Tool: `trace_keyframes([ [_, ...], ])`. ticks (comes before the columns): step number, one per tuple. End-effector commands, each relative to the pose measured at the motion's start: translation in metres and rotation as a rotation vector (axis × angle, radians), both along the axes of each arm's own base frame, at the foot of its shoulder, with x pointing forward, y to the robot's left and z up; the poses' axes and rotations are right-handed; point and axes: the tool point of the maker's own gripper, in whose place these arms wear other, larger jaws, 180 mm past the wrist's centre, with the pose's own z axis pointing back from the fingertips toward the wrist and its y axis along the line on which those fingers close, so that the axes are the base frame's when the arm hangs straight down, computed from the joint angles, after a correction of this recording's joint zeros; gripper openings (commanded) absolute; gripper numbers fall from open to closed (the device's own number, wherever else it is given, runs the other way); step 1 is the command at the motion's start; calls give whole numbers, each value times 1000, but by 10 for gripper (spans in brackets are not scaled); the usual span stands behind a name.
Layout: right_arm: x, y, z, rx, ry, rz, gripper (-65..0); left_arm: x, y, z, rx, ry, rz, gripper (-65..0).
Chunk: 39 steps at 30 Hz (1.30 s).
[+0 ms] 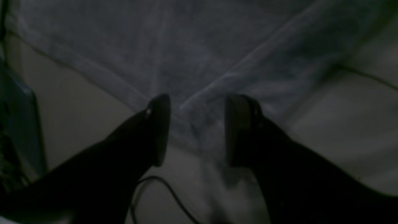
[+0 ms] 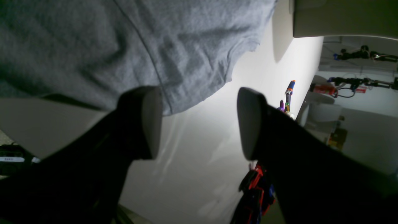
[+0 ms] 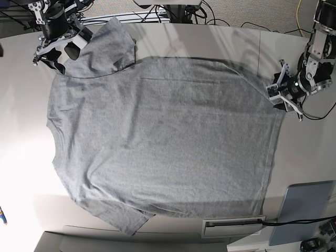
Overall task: Fold the T-shirt properly
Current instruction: 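Move both grippers down to the shirt's shoulder corners beside the collar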
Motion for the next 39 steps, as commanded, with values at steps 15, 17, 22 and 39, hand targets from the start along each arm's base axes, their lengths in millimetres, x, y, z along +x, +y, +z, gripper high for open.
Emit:
trace_keyframes([
  [15, 3, 1, 7, -2, -23, 6, -276, 0, 13, -20, -49, 89, 71, -434],
  [17, 3, 1, 7, -2, -23, 7, -276, -2, 15, -24, -50, 99, 80, -500],
  [22, 3, 1, 7, -3, -23, 7, -276, -7, 19, -28, -46, 116, 91, -650],
  [39, 2, -1, 6, -11, -19, -4, -276, -62, 16, -2, -113, 190, 11, -650],
])
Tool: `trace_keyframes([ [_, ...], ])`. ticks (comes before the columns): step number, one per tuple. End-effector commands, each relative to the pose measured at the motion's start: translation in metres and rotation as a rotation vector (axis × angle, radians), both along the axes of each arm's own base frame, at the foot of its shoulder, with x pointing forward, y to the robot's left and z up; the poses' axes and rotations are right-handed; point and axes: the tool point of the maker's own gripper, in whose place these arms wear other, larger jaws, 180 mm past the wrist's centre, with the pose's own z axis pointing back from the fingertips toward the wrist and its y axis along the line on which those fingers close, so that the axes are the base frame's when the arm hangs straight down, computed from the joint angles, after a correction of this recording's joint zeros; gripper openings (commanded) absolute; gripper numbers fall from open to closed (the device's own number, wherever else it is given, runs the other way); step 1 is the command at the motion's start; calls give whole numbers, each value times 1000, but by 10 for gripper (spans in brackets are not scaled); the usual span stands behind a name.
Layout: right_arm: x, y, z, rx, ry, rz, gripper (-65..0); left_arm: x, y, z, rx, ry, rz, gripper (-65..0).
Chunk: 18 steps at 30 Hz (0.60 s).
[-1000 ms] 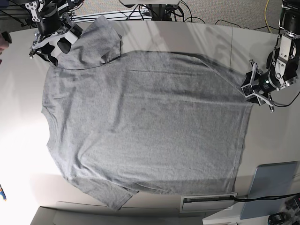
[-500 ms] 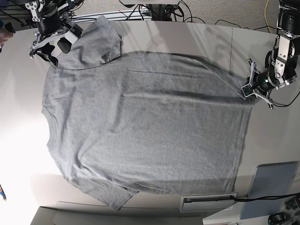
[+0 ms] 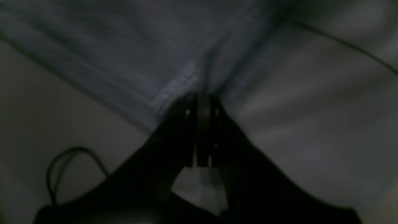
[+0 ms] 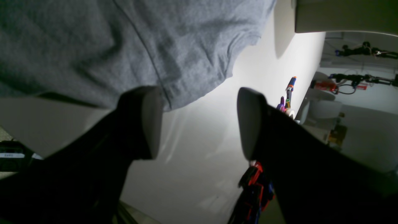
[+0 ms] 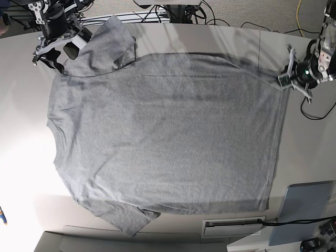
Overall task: Fold the T-shirt properly
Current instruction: 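Move both grippers down to the shirt's shoulder corners beside the collar, then close both grippers on the shirt's shoulder edges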
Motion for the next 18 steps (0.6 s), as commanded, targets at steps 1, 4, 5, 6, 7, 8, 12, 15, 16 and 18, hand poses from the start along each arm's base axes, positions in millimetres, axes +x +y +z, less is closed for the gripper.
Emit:
trace_keyframes([
  [1, 3, 2, 7, -1, -26, 11, -276, 3, 1, 11, 2, -19, -23, -650],
  [4, 3, 2, 7, -1, -26, 11, -276, -2, -7, 13, 1, -18, -54, -650],
  [5, 3, 2, 7, -1, -27, 11, -276, -1, -9, 15, 0, -22, -59, -650],
  [6, 3, 2, 7, -1, -26, 10, -276, -1, -11, 16, 0, -26, -64, -650],
  [7, 3, 2, 7, -1, -26, 10, -276, 0, -12, 17, -1, -30, -69, -650],
  [8, 3, 2, 7, -1, -26, 10, -276, 1, -13, 18, -1, -33, -72, -650],
  [12, 3, 1, 7, -3, -26, 9, -276, -2, -3, 13, 59, -16, -70, -650],
  [15, 3, 1, 7, -2, -26, 9, -276, -11, 13, 5, 146, 27, -46, -650],
  [16, 3, 1, 7, -2, -26, 9, -276, -15, 16, 2, 165, 41, -40, -650],
  [18, 3, 2, 7, -2, -26, 10, -276, -23, 20, -2, 187, 66, -35, -650],
])
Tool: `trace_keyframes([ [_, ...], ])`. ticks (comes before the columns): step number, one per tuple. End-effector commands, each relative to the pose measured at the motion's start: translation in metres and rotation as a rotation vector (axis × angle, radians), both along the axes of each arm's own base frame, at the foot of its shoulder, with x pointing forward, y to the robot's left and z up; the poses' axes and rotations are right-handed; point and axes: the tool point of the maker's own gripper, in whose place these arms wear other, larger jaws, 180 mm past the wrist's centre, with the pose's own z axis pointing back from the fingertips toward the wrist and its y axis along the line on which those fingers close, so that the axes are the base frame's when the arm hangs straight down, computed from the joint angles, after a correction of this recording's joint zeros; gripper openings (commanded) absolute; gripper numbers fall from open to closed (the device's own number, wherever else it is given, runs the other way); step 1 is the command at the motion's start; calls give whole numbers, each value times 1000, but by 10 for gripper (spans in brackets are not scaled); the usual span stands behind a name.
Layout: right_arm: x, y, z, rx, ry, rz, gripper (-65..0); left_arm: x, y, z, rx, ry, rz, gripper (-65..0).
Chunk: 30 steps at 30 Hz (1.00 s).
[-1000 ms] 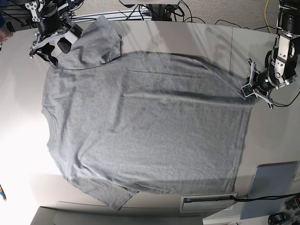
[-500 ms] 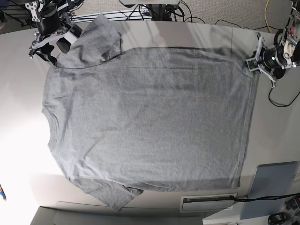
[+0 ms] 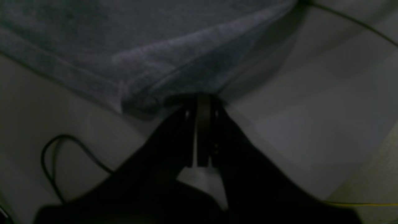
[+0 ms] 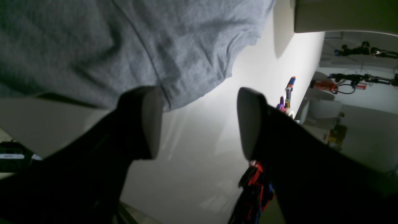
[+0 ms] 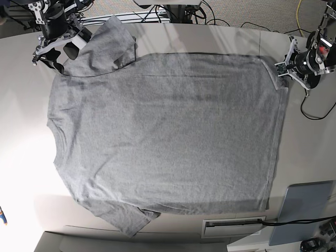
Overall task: Fold the T-shirt properly
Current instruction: 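Close both grippers on the shirt's shoulder edges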
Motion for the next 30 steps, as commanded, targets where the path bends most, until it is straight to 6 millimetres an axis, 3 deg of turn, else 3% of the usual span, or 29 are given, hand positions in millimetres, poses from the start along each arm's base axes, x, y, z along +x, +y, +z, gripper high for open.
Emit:
trace_keyframes([
  [1, 3, 2, 7, -1, -25, 10, -276, -3, 14, 2, 55, 12, -7, -650],
  [2, 3, 2, 7, -2, -25, 11, -276, -5, 14, 1, 56, 18, -7, -650],
  [3, 3, 2, 7, -2, -25, 11, -276, -7, 14, 0, 56, 22, -7, -598],
  [6, 3, 2, 7, -2, -25, 10, -276, -13, 19, -3, 82, 42, 1, -358],
  [8, 3, 2, 7, -2, -26, 10, -276, -18, 29, -5, 135, 64, 13, -262],
  [13, 4, 2, 8, -1, -28, 9, -276, -9, 48, -1, 259, 12, 30, -250],
  [24, 4, 2, 8, 0, -28, 10, -276, 12, -13, 33, 255, -186, -261, -251],
  [30, 4, 2, 8, 0, -28, 9, -276, 35, -11, 47, 314, -286, -300, -251],
])
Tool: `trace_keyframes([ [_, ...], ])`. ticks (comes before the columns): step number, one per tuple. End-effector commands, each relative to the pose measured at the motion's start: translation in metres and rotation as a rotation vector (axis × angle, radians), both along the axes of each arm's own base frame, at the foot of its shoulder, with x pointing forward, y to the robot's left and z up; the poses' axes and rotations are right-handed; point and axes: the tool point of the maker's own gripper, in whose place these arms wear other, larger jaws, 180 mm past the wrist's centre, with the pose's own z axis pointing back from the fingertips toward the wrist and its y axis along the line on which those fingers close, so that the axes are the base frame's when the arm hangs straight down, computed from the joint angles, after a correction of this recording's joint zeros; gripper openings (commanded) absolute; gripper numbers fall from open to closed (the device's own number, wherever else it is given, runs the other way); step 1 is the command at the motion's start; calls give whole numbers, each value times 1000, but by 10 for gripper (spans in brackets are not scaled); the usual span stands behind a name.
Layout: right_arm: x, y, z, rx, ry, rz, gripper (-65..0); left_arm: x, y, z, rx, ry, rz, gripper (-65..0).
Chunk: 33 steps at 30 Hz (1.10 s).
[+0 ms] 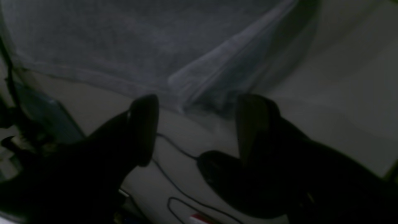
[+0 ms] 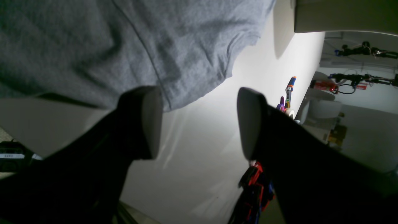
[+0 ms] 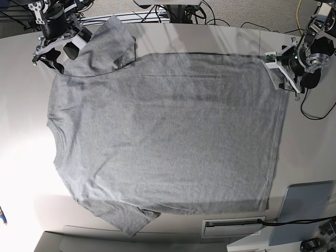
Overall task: Fold the T-shirt properly
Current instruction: 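Close both grippers on the shirt's shoulder edges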
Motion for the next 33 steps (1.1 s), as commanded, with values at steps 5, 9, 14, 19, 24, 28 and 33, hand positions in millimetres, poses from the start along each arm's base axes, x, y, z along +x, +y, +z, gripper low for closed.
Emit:
trace_keyframes([
  [5, 3, 2, 7, 0, -26, 10, -276, 5, -7, 8, -31, 32, -64, -251],
  [9, 3, 2, 7, 0, -26, 10, -276, 0, -13, 5, -56, 58, -119, -252],
  [14, 3, 2, 7, 1, -26, 9, -276, 5, 0, 0, -38, 65, -90, -262],
  [19, 3, 2, 7, 3, -25, 8, -276, 14, 17, -3, -25, 75, -50, -262],
  [24, 3, 2, 7, 3, -25, 8, -276, 13, 10, -6, -84, 87, -64, -267],
  [28, 3, 2, 7, 3, -25, 8, -276, 11, 1, -8, -107, 87, -92, -271],
  [33, 3, 2, 7, 3, -25, 8, -276, 11, 1, -9, -106, 88, -93, -271],
])
